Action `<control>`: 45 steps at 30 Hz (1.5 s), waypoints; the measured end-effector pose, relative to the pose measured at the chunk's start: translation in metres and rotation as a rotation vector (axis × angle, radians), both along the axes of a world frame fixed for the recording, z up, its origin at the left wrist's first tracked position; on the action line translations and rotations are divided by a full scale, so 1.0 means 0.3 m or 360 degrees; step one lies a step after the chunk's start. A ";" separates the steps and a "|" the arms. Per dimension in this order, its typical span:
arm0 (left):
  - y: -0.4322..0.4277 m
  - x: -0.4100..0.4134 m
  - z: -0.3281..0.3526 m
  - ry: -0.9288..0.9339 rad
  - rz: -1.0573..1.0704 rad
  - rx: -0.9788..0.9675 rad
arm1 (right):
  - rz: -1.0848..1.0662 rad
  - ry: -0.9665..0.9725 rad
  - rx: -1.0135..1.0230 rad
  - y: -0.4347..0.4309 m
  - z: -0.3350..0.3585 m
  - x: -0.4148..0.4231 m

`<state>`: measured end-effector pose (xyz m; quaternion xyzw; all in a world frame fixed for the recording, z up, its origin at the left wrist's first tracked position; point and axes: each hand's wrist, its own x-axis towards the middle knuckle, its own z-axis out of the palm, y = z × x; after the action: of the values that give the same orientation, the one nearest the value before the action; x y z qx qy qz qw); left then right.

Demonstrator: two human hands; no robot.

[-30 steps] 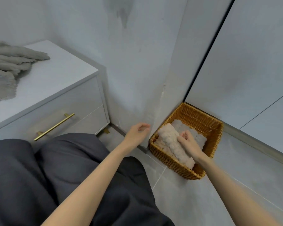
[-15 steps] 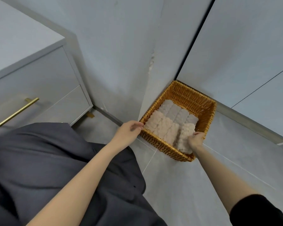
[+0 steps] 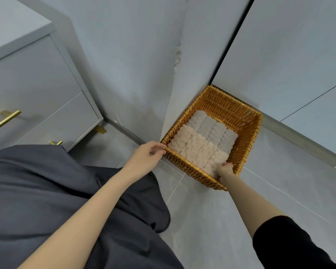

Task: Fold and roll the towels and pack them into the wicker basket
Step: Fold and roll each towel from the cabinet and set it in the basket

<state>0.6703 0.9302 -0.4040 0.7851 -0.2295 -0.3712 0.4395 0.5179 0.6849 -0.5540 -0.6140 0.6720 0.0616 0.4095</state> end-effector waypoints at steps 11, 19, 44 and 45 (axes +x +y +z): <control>0.000 0.002 -0.021 -0.0047 -0.0019 0.0031 | 0.0907 0.0281 -0.0386 0.010 0.026 -0.015; 0.004 0.005 -0.019 -0.0090 0.0018 0.0017 | 0.0981 0.0314 -0.0323 0.015 0.033 -0.020; 0.216 0.107 0.424 -0.0271 0.0411 -0.0530 | 0.1438 -0.1167 -0.0538 0.457 0.897 0.266; 0.242 0.125 0.465 -0.0309 0.0449 -0.0574 | 0.1458 -0.1222 -0.0551 0.482 0.942 0.296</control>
<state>0.7079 1.0028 -0.2644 0.7502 -0.2214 -0.1821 0.5958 0.6066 0.8294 -0.2715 -0.8758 0.1452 -0.1040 0.4485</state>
